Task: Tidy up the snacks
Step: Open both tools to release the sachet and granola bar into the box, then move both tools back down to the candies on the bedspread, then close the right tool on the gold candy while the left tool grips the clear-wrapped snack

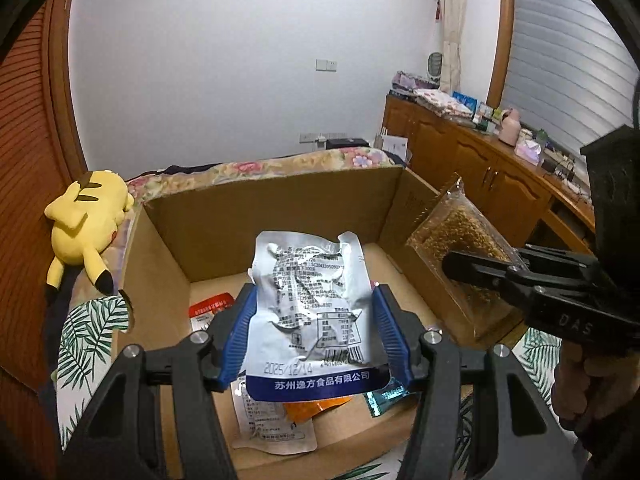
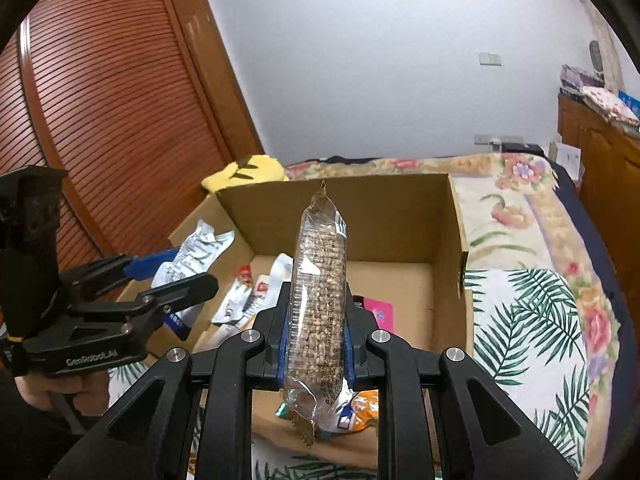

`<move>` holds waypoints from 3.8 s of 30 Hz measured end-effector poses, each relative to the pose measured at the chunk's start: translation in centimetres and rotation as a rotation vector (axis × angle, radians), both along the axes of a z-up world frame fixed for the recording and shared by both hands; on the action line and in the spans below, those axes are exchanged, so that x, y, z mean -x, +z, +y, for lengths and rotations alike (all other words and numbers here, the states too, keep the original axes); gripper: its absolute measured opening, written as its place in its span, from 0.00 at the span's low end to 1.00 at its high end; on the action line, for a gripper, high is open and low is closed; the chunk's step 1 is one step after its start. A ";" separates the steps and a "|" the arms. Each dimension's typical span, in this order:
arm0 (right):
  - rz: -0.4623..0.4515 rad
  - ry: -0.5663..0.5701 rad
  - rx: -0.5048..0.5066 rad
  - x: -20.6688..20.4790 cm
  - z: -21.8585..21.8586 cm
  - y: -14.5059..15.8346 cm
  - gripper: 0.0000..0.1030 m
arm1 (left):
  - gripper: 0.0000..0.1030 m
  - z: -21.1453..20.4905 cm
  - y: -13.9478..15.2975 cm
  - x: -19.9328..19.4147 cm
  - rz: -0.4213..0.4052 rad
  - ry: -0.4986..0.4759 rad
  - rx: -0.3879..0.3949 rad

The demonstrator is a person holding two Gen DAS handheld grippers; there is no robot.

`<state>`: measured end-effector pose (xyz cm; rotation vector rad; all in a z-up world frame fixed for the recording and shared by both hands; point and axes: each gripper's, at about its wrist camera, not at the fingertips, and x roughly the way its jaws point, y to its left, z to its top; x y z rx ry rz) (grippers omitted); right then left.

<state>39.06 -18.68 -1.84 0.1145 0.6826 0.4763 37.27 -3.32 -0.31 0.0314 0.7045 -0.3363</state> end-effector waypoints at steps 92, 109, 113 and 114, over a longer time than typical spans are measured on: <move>0.248 0.362 0.142 14.7 12.3 -10.7 0.40 | 0.68 10.4 -8.2 18.5 0.139 0.102 0.018; 0.175 0.352 0.318 15.7 14.2 -11.9 0.38 | 0.68 10.2 -9.4 17.9 0.169 0.115 0.023; 0.149 0.339 0.370 16.0 14.6 -12.3 0.25 | 0.68 9.9 -9.6 17.7 0.177 0.115 0.034; 0.143 0.336 0.370 16.0 14.5 -12.4 0.21 | 0.68 9.8 -9.6 17.6 0.179 0.116 0.039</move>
